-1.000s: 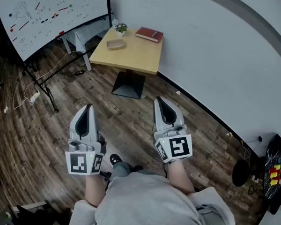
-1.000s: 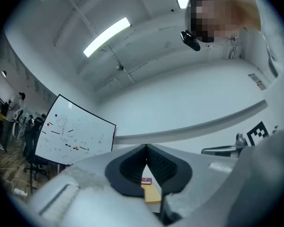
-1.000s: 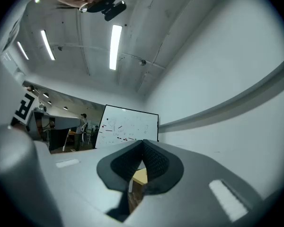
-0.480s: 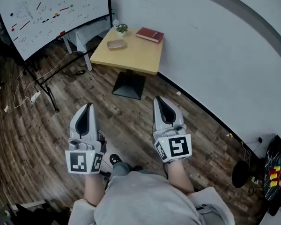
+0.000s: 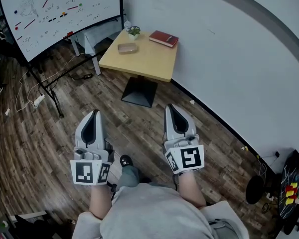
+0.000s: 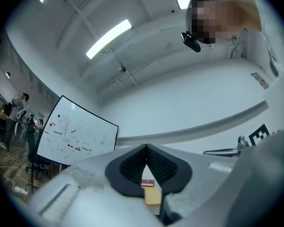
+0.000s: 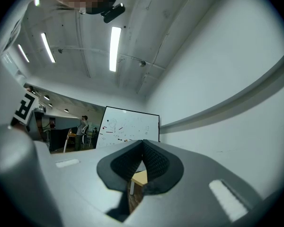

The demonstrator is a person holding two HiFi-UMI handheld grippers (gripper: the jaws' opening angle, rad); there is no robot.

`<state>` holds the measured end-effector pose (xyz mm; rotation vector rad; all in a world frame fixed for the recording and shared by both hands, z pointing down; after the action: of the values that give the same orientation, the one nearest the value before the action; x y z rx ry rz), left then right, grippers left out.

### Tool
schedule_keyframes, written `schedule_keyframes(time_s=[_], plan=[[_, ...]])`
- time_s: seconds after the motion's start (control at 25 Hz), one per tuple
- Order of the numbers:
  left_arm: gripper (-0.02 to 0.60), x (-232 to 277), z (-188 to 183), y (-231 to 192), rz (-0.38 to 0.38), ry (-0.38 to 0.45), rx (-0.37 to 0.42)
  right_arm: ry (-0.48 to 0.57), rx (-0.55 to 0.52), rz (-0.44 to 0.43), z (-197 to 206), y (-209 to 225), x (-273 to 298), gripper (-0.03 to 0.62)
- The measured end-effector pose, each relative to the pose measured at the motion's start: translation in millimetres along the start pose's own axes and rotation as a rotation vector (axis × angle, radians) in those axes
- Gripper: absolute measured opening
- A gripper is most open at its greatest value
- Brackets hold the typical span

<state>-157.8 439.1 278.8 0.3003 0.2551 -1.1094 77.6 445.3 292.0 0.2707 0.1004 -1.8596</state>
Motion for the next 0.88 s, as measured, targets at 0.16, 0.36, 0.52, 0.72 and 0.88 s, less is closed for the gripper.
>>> schedule_keyframes(time_s=[0.16, 0.36, 0.52, 0.72, 0.88], plan=[[0.005, 15, 10, -9, -0.002, -0.006, -0.002, -0.003, -0.001, 0.005, 6, 5, 17, 0.002], [0.005, 48, 26, -25, 0.015, -0.014, -0.006, -0.006, -0.002, 0.012, 14, 15, 55, 0.002], [0.005, 80, 37, -46, 0.026, -0.010, 0.003, 0.011, 0.006, 0.023, 18, 21, 92, 0.002], [0.005, 118, 50, -68, 0.046, -0.007, 0.008, 0.023, -0.003, 0.038, 24, 29, 134, 0.002], [0.005, 144, 59, -84, 0.060, -0.008, 0.008, 0.022, -0.005, 0.043, 30, 32, 163, 0.002]])
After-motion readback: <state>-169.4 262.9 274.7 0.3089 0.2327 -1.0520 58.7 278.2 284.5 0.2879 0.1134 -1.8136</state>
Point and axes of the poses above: the fingertips, and each gripper's own axes: x forward along the fingers, y to its right, z out of its underside, the point moved 4 cm from there along -x, backward along the fingers, and after that the axes turned 9 degrees about x, right-handed, at the moved point
